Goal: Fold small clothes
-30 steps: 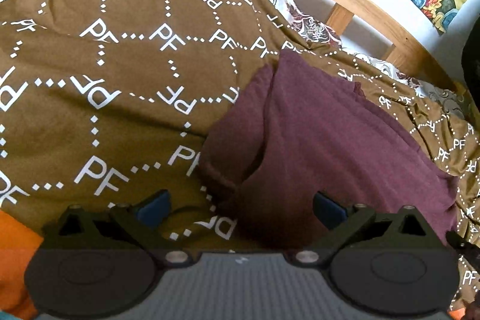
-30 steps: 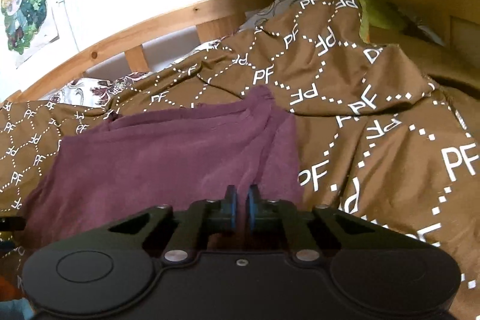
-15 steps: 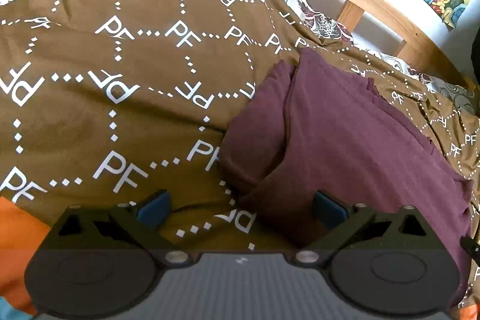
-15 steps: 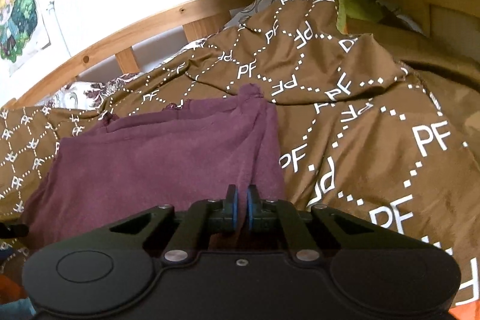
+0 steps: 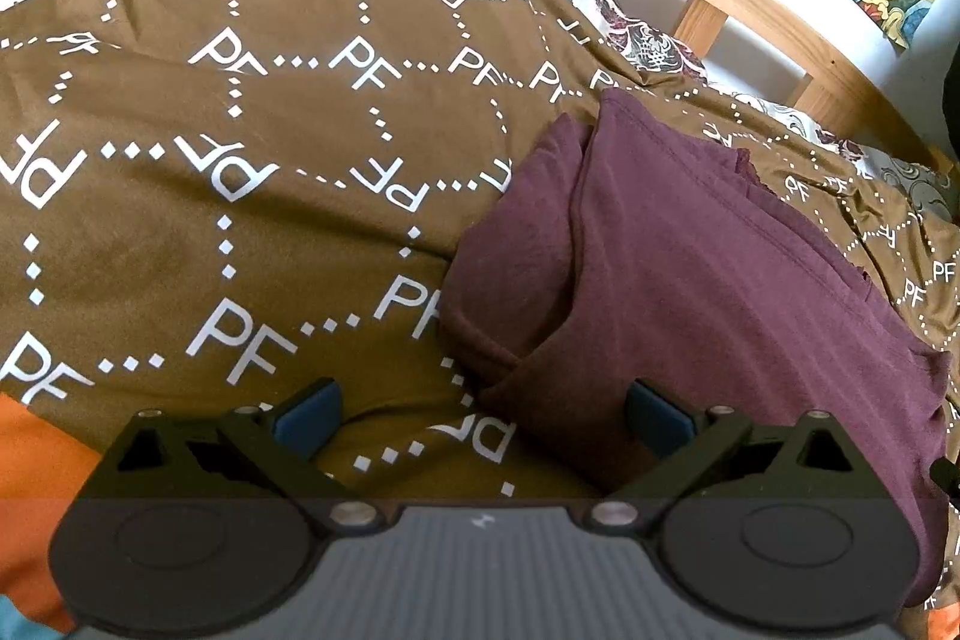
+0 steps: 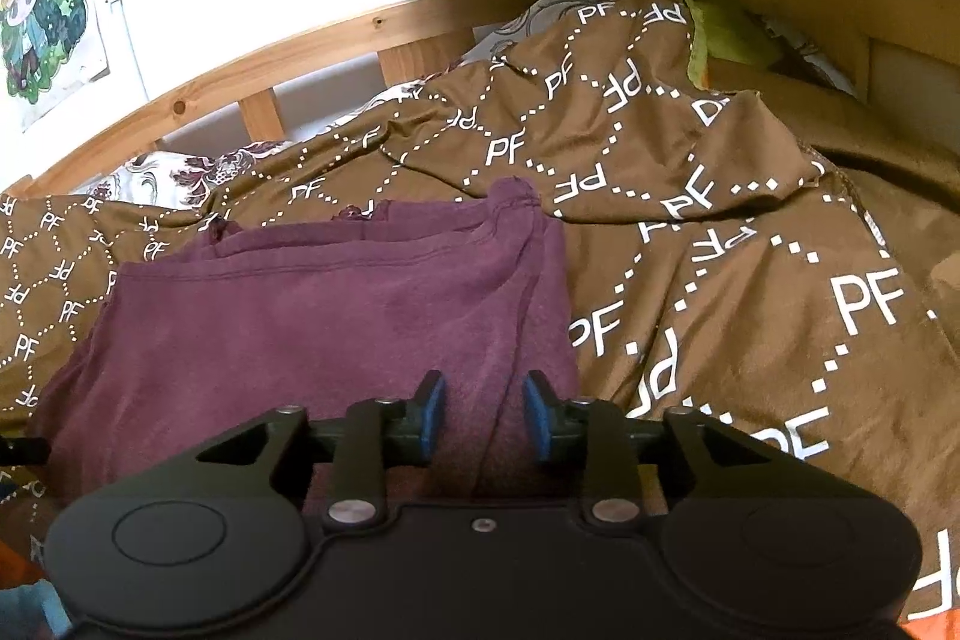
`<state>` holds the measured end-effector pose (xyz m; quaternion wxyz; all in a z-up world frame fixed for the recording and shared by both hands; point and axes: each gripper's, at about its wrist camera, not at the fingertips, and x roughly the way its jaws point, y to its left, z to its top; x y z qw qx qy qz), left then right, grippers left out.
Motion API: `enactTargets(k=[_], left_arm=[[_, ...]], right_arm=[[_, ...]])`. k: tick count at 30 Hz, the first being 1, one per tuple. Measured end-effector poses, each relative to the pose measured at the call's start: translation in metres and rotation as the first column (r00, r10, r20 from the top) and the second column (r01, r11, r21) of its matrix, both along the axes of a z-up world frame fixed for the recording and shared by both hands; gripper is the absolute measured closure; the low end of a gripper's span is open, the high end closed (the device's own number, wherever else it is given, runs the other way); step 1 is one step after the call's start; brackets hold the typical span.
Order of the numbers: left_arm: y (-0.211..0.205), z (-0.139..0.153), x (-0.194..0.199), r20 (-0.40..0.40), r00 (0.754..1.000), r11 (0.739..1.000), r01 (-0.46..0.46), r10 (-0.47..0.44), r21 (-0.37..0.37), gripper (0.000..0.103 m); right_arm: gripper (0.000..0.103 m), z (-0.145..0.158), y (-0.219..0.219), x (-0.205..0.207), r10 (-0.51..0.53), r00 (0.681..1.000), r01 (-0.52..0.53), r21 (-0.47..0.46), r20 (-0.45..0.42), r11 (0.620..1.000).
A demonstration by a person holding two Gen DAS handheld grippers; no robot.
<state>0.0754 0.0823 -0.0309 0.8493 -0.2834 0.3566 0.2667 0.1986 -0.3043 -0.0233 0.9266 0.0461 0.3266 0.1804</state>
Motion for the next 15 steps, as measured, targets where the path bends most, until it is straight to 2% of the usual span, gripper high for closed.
enactTargets(k=[3, 5, 8, 10, 15], left_arm=[[0.0006, 0.0001, 0.0000, 0.000, 1.000, 1.000, 0.000, 0.000, -0.001, 0.001], [0.0003, 0.0004, 0.0001, 0.000, 1.000, 1.000, 0.000, 0.000, -0.001, 0.001], [0.0001, -0.0001, 0.0001, -0.002, 1.000, 1.000, 0.001, -0.001, 0.002, 0.001], [-0.0001, -0.0006, 0.0002, -0.005, 1.000, 1.000, 0.003, -0.003, 0.006, 0.001], [-0.0011, -0.0022, 0.0007, -0.009, 1.000, 1.000, 0.001, -0.001, 0.009, 0.001]], right_arm=[[0.050, 0.0006, 0.0005, -0.0007, -0.002, 1.000, 0.002, -0.007, 0.012, 1.000], [0.045, 0.0015, 0.0007, -0.0007, -0.003, 1.000, 0.004, -0.012, 0.019, 1.000], [0.032, 0.0025, 0.0000, -0.0008, -0.008, 1.000, 0.008, -0.007, 0.025, 1.000], [0.019, 0.0031, 0.0000, -0.0012, -0.010, 1.000, 0.010, -0.003, 0.028, 1.000], [0.002, 0.0065, 0.0066, -0.0069, -0.010, 0.997, 0.011, -0.016, 0.083, 1.000]])
